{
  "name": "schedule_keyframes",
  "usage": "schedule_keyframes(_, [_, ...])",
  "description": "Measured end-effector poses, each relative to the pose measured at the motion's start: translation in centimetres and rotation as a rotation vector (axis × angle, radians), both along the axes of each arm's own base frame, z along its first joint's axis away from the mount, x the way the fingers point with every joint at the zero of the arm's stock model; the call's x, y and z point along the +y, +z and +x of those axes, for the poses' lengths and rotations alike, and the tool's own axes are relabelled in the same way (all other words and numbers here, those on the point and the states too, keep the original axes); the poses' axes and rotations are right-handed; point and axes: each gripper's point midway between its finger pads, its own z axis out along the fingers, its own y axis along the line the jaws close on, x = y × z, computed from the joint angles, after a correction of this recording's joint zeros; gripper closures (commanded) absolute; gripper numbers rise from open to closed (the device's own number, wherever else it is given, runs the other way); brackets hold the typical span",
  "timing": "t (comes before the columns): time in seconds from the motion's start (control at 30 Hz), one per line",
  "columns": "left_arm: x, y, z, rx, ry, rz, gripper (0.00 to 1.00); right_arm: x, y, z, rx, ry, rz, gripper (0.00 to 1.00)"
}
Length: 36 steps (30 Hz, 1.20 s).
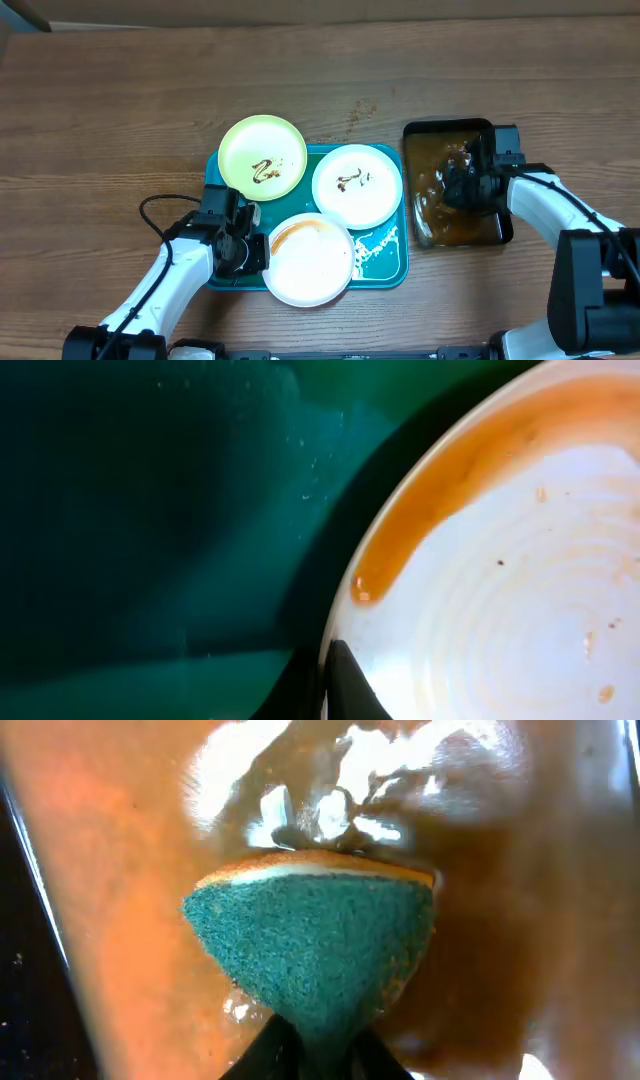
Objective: Clean dirty plates on tray and stack at the side
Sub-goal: 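Lift the white plate with the left gripper and place it left of tray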
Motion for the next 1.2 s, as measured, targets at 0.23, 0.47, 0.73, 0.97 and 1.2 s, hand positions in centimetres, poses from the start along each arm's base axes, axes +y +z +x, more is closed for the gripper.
schedule_keyframes(0.23, [0.9, 1.8, 0.8, 0.025, 0.003, 0.067, 0.96, 0.0, 0.0, 0.0, 0.004, -0.023, 0.007, 0.85])
schedule_keyframes(0.47, [3.2, 5.3, 3.5, -0.031, 0.023, 0.214, 0.96, 0.0, 0.0, 0.0, 0.005, -0.03, 0.008, 0.85])
schedule_keyframes(0.73, [6.6, 10.2, 6.8, -0.138, 0.067, 0.422, 0.96, 0.0, 0.0, -0.1, 0.009, -0.032, 0.01, 0.85])
schedule_keyframes(0.97, [8.7, 12.5, 8.2, -0.211, 0.078, 0.593, 0.96, 0.0, 0.0, -0.1, 0.011, -0.034, 0.01, 0.85])
schedule_keyframes(1.2, [7.2, 14.2, 8.9, -0.321, -0.044, 0.796, 0.96, 0.0, -0.1, -0.2, 0.013, -0.035, 0.01, 0.85])
